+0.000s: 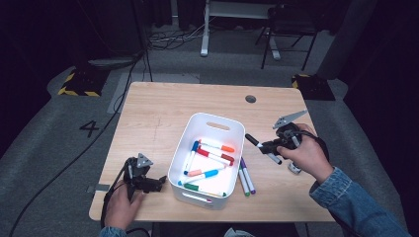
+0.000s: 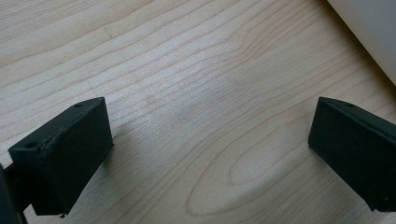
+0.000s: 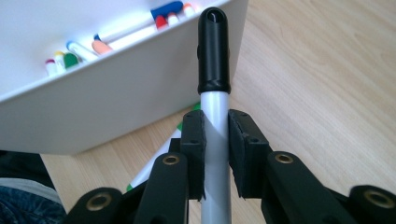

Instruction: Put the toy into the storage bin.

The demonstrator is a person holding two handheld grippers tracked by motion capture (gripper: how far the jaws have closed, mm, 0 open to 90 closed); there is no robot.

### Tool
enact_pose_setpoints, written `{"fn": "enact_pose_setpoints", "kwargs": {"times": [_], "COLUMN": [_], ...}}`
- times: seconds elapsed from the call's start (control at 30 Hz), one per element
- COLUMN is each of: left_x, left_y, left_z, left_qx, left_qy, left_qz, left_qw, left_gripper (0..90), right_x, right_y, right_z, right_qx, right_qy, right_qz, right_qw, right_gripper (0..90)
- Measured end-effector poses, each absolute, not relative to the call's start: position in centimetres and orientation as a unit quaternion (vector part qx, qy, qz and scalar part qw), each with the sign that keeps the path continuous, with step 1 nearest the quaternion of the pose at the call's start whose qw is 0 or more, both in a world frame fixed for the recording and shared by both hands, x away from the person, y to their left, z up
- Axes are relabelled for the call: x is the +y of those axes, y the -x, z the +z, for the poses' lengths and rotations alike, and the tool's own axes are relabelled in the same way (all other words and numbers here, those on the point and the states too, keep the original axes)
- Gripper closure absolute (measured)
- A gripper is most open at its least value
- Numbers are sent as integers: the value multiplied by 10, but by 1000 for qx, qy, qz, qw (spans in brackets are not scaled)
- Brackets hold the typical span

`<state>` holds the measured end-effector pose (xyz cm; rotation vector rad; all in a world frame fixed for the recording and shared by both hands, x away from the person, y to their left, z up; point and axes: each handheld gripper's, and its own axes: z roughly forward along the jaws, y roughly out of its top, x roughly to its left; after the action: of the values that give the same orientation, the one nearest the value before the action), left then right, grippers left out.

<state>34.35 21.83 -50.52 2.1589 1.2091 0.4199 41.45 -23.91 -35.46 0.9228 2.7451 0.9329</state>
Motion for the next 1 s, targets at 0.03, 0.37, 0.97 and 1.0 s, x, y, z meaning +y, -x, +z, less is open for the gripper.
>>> {"fn": "enact_pose_setpoints", "kwargs": {"times": [0.03,0.37,0.97,1.0], "left_x": [218,218,218,218], "left_y": [-344,-344,-343,-343], "left_z": [-505,-505,-505,-505], "left_qx": [458,458,457,457], "left_qy": [-818,-817,-818,-818], "left_qz": [159,159,160,160], "left_qw": [311,311,312,312], "left_gripper": [0,0,0,0], "right_x": [-238,-228,-183,-179], "right_y": [-415,-416,-427,-428], "right_z": [-352,-325,-309,-308], "right_qx": [901,904,913,914], "right_qy": [-303,-284,-233,-232], "right_qz": [308,315,329,329], "right_qw": [49,60,56,56], "right_gripper": [772,772,772,772]}}
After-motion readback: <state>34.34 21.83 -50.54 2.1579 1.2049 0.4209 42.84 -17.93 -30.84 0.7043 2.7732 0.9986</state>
